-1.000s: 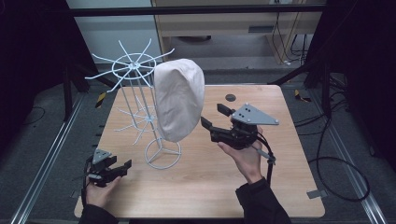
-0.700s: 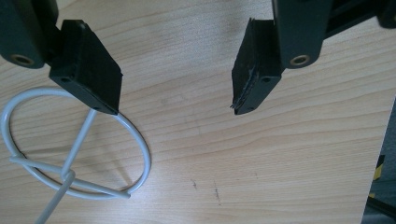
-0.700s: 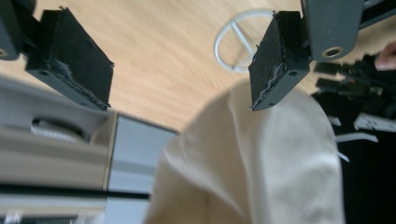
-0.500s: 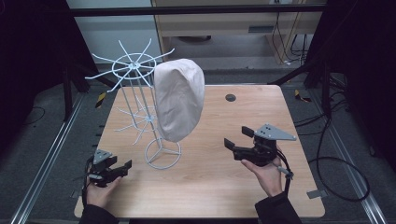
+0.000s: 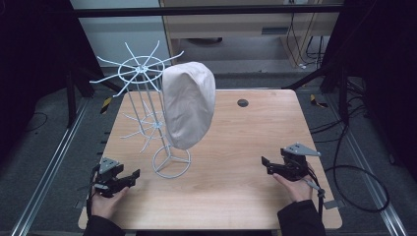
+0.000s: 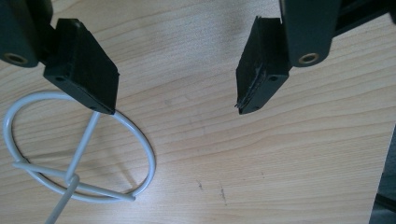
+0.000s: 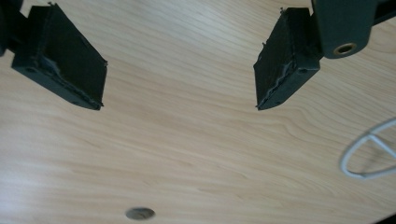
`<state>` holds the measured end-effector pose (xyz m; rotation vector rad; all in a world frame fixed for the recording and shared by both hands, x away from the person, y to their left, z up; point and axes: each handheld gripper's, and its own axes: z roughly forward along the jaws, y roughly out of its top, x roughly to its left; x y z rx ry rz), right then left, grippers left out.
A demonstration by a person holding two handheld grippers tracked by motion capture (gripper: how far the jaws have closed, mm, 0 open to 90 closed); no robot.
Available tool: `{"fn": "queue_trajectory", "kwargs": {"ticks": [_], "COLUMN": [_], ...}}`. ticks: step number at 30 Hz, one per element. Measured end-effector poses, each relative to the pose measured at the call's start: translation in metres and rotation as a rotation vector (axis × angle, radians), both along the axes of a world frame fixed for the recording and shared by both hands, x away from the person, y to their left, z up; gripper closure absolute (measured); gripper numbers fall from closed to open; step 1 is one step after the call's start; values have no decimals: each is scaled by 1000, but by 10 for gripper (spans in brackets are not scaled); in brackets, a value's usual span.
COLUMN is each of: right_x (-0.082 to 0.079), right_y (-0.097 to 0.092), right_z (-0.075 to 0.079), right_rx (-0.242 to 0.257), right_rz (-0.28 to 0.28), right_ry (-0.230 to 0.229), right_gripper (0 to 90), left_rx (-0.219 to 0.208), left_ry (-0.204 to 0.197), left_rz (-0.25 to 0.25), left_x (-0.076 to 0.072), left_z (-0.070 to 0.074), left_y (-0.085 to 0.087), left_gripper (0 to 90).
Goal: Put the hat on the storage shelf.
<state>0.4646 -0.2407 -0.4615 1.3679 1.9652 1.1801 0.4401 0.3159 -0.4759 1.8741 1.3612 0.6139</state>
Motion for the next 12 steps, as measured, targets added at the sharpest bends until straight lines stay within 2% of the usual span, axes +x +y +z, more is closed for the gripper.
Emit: {"fn": "queue_trajectory", "kwargs": {"ticks": [5, 12], "right_x": [2, 2], "right_y": [-18, -31], "right_z": [-11, -17], "right_rx": [-34, -40], "right_rz": [-51, -92], "right_ry": [5, 11], "right_gripper": [171, 173], "left_rx": [19, 37], "left_ry": [11, 25], "left_rz": [-9, -9], "left_x": [2, 4], "left_z": [-3, -6], "left_y": [-1, 0], "left_gripper": [275, 267]}}
